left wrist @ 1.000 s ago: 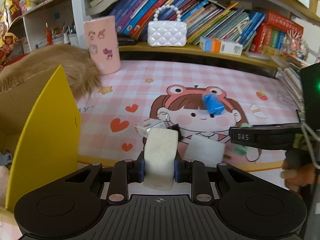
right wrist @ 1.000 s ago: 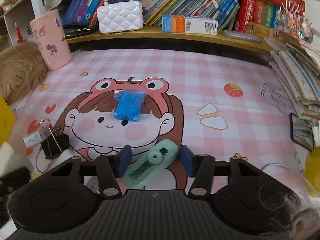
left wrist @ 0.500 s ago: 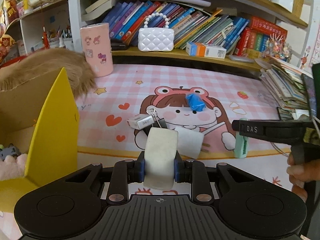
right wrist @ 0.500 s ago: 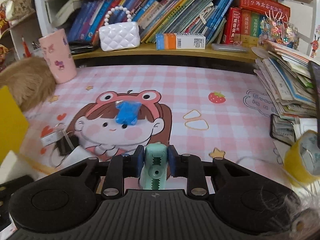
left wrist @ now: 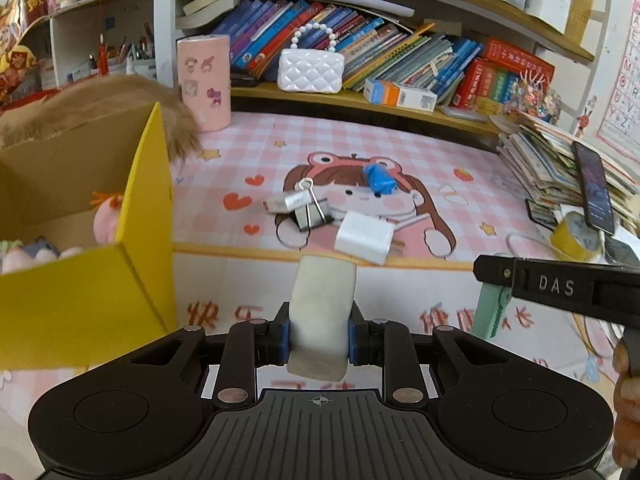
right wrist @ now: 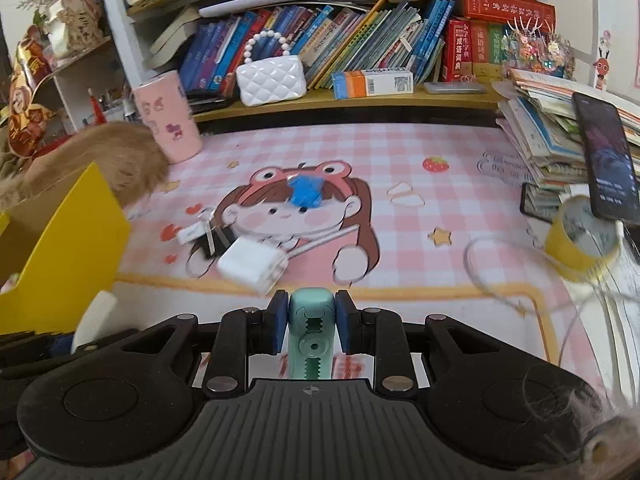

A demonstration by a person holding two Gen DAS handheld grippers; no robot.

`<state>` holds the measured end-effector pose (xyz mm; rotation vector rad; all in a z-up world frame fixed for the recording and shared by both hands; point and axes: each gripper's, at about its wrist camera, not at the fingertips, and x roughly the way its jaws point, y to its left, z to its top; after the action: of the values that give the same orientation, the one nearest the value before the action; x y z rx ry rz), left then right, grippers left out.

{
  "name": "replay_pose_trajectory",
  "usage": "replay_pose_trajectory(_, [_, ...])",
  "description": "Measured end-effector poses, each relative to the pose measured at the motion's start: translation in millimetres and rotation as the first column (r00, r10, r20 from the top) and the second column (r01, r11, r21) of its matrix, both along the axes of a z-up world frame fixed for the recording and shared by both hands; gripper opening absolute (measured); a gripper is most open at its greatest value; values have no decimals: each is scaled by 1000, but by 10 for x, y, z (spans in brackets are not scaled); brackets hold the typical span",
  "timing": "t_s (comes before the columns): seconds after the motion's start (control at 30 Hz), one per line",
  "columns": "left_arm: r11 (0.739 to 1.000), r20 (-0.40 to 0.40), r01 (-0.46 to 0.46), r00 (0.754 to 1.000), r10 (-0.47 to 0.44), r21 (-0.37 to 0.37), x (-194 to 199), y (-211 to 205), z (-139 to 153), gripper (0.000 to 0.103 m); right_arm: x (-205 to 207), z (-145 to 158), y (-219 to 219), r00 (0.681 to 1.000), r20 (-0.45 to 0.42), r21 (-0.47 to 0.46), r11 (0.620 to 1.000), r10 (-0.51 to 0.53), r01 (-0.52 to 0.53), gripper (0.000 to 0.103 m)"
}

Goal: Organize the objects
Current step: 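Carry the white eraser with the left tool while the right tool carries the tape dispenser to the box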

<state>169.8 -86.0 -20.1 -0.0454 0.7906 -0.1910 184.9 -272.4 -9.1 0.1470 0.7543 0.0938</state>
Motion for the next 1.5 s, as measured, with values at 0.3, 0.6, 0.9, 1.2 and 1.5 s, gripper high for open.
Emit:
replay_pose_trajectory(0.3, [999,20,39,999,-38,-19,-295,273,37,24,-417,22,393,1000,1,-20,1000,8,-8,23])
replay_pose_trajectory(0.6, [1000,15,-3,1000,3,-12,-677,734,48,24,-793,61,846,999,7,-37,998,43,-42,23])
replay_pose_trajectory(0.9, [996,-15,-86,996,85,-7,-1088,1257,14,24,-1109,-10,1393,990,-27,-44,989,139,-140,23])
replay_pose_trajectory(1.2, [990,-3,-142,990,142,6,-1369,1667,32,24,-1329,-22,1847,977,-25,-33,977,210,-211,23])
replay_pose_trajectory(1.5, [983,27,-184,982,184,-1,-1519,2005,78,24,-1413,23,2200,967,-2,-48,966,255,-255,23])
